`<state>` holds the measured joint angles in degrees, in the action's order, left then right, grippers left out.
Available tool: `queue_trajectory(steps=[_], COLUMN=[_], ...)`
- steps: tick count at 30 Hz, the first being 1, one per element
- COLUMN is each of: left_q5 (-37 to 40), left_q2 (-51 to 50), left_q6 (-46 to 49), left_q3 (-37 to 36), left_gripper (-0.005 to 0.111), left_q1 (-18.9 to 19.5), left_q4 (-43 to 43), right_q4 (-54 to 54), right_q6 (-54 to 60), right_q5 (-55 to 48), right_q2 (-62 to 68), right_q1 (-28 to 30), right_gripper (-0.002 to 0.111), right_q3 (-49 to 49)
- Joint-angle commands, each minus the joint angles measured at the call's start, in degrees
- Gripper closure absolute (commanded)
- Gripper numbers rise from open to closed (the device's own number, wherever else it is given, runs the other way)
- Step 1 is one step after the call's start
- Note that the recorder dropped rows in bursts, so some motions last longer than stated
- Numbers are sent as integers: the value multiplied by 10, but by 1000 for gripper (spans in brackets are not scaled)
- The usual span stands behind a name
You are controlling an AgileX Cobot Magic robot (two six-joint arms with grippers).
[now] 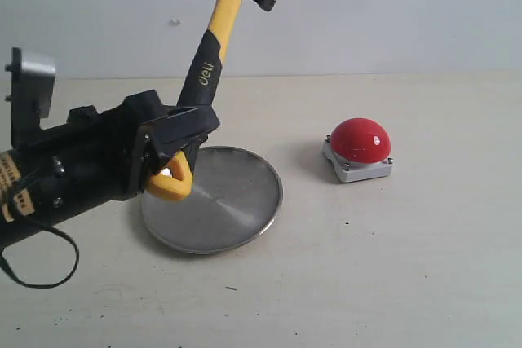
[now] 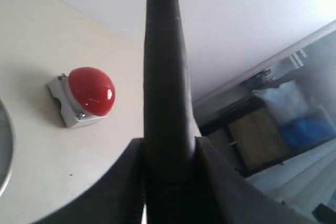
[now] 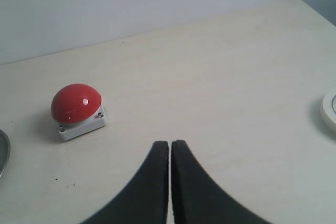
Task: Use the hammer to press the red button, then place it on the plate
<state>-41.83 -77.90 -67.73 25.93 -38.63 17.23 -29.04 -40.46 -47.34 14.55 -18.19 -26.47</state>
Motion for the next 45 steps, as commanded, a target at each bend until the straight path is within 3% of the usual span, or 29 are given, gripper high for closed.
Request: queue_trajectory(steps=[1,5,22,29,38,45], left_q5=[-136,-200,-281,-281,-281,-281], left_q2=[13,13,-37,-101,-109,-138], left_q6=[-5,-35,-141,-184,-165,-224], left_q3=[-34,-65,-93,-91,-51,-43], left_gripper=[107,107,107,107,107,107], left_q1=[14,21,21,21,21,21], left_q4=[-34,-45,-89,-91,-110,-148], right_q4=[-3,-1,9,9,16,20], right_q6=[3,4,18,18,30,34], right_q5=[7,7,13,13,21,25], right_q2=[-3,-3,-3,-3,-3,-3], right_q1=[1,1,1,1,1,1], right_gripper=[106,106,106,106,106,106], right_q3=[4,4,4,4,7,9])
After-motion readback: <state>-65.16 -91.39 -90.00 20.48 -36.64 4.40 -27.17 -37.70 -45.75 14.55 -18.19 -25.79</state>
